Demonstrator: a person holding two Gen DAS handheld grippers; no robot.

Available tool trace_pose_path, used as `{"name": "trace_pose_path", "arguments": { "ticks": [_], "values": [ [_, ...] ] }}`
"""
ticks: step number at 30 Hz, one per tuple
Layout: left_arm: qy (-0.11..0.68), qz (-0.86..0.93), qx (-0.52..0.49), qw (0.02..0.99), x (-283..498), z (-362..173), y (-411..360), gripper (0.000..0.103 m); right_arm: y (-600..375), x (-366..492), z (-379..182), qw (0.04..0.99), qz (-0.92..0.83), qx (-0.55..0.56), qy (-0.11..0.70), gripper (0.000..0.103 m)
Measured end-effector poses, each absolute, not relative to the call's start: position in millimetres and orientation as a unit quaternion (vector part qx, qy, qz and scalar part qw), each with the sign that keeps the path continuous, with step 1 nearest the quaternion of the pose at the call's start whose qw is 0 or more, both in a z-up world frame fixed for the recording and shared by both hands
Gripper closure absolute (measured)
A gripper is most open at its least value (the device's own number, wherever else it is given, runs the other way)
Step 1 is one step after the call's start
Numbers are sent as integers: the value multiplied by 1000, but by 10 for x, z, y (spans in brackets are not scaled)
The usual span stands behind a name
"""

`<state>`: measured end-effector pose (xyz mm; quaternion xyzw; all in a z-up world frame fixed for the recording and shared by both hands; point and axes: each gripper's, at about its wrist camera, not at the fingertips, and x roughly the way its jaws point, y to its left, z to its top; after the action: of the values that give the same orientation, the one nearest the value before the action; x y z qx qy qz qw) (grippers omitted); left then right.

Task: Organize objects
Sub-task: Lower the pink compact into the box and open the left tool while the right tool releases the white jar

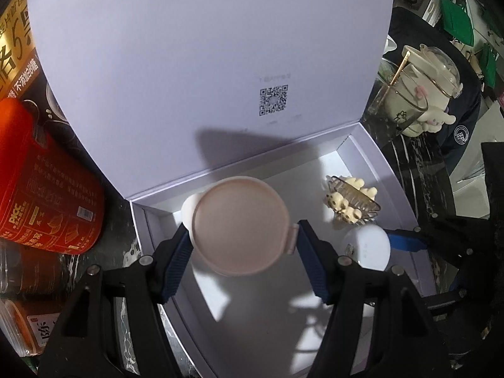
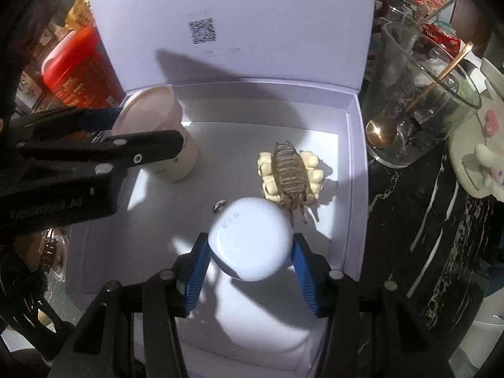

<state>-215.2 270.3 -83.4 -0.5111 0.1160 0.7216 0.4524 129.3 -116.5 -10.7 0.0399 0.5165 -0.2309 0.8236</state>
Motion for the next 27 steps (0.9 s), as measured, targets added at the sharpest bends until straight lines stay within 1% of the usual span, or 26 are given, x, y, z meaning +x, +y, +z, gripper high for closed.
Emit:
{"name": "trace_pose_path", "arguments": {
  "ticks": [4, 11, 27],
  "values": [
    [118, 717, -518, 451, -2157, -881, 2723, 40, -1168, 1361, -120, 824, -233, 28, 515, 50],
    [109, 709, -537, 444, -2193, -987, 2708, 46, -1187, 1457, -128, 828, -234, 8, 510, 50],
    [91, 709, -548, 434, -2191, -1043, 2726, 47, -1195, 1541, -151, 823, -244, -7, 513, 50]
  ]
}}
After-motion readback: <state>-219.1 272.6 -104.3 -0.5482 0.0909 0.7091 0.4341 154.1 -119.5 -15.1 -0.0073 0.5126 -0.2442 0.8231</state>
